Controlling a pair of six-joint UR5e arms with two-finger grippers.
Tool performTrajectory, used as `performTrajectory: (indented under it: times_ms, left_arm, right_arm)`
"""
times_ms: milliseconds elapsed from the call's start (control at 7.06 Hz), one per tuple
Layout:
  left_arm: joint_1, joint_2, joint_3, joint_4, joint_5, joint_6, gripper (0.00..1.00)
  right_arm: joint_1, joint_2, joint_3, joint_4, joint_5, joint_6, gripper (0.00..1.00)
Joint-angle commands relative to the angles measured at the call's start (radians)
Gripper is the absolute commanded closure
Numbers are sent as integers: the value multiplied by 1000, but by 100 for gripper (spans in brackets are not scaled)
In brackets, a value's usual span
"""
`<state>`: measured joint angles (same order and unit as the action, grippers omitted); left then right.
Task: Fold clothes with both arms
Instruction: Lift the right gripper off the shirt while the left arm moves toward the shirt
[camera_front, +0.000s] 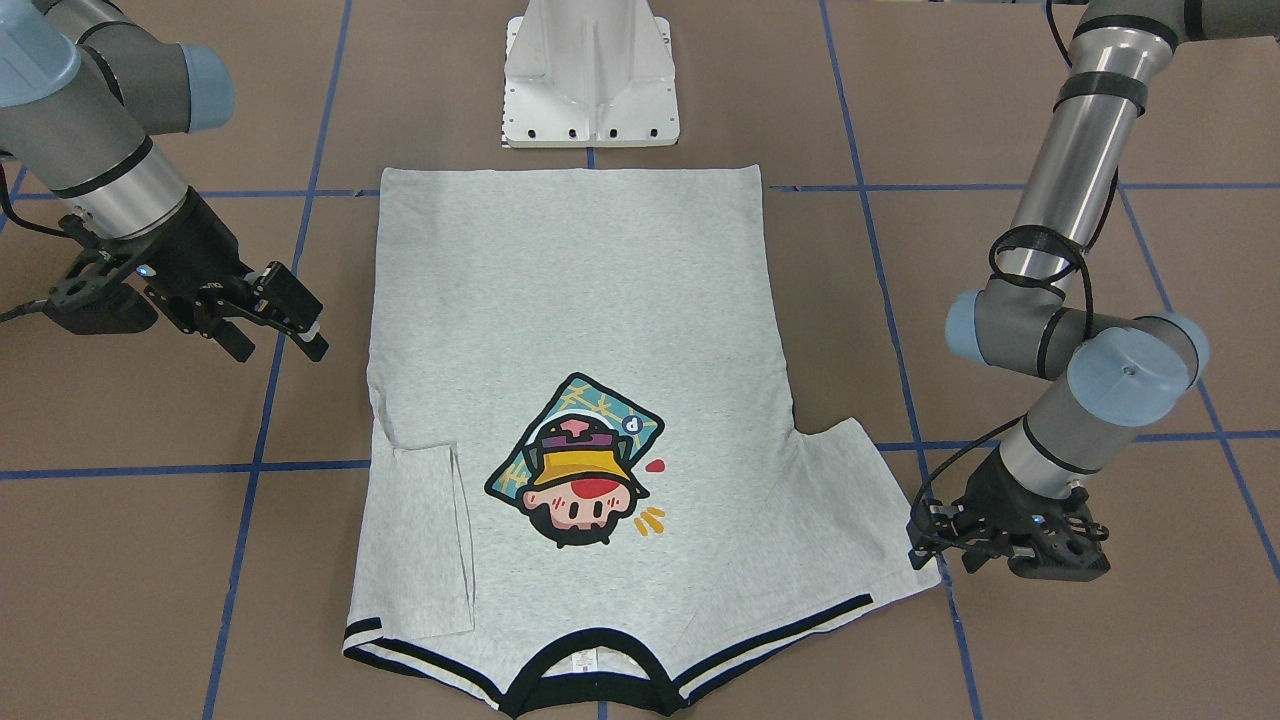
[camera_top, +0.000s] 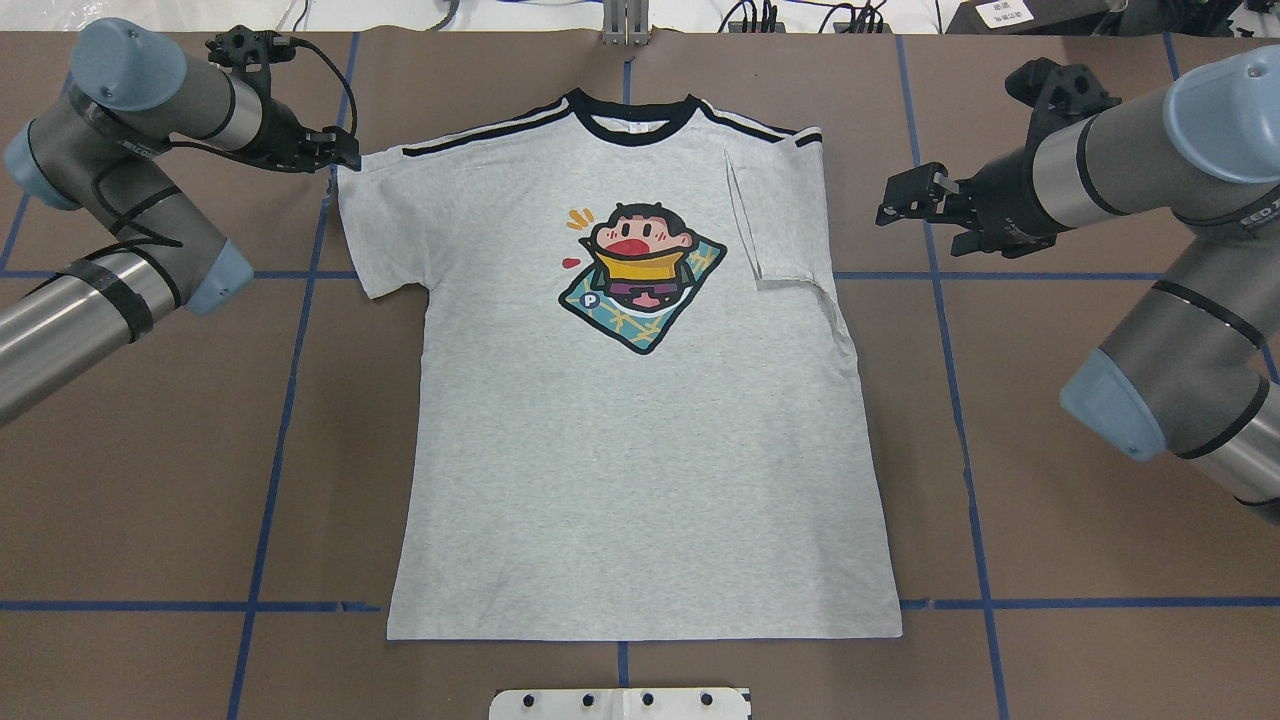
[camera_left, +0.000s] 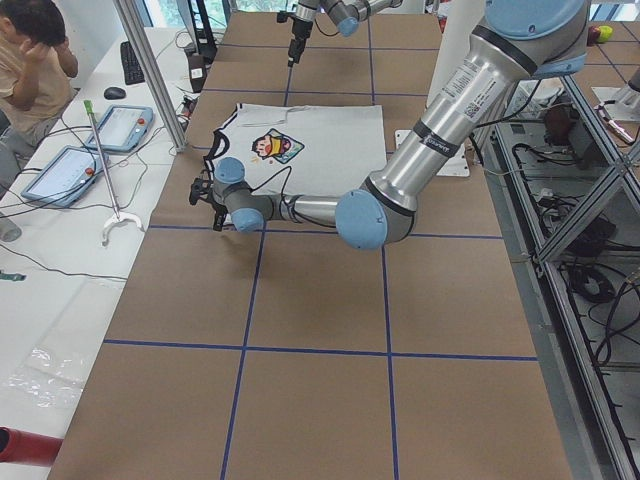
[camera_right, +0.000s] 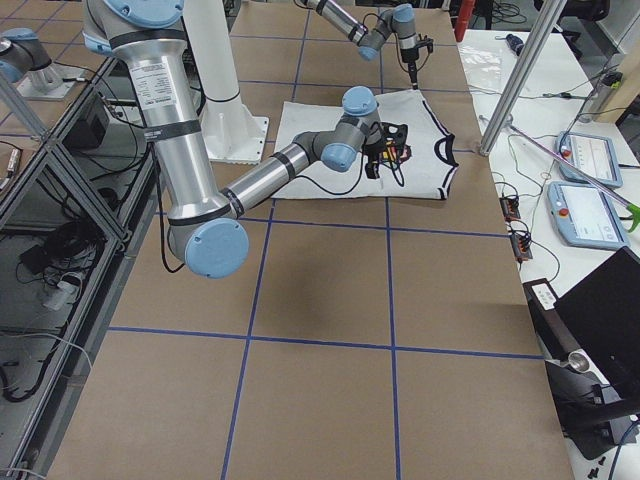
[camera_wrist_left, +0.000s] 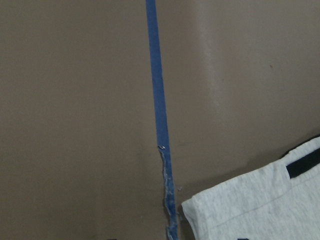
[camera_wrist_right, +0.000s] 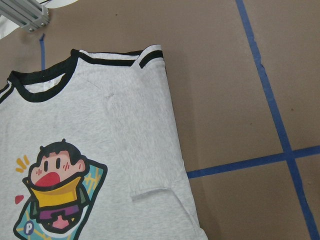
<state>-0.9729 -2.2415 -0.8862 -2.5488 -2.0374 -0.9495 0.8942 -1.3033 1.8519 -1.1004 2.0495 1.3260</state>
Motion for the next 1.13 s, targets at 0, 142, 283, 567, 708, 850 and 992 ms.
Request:
performTrajectory:
  times_ms: [0, 142, 283, 567, 708, 850, 992]
  left_arm:
    - [5, -3, 7, -1, 0, 0, 36]
    - [13, -3, 9, -1, 2, 0, 40]
    - [17, -4, 15, -2, 2, 0, 42]
    - [20, -6, 15, -2, 2, 0, 62]
    - [20, -6, 15, -2, 2, 0, 100]
    - [20, -16, 12, -2, 2, 0, 100]
    - [19, -17, -49, -1, -1, -29, 100]
  right_arm:
    - [0, -19, 0, 26, -15, -1, 1]
    - [-1, -21, -2, 33, -26, 1, 1]
    - [-1, -21, 0, 34, -29, 2, 1]
    - [0, -21, 0, 34, -29, 2, 1]
    - [0, -19, -2, 34, -31, 2, 1]
    - [-1, -21, -5, 34, -51, -2, 1]
    - [0, -25, 3, 34, -66, -2, 1]
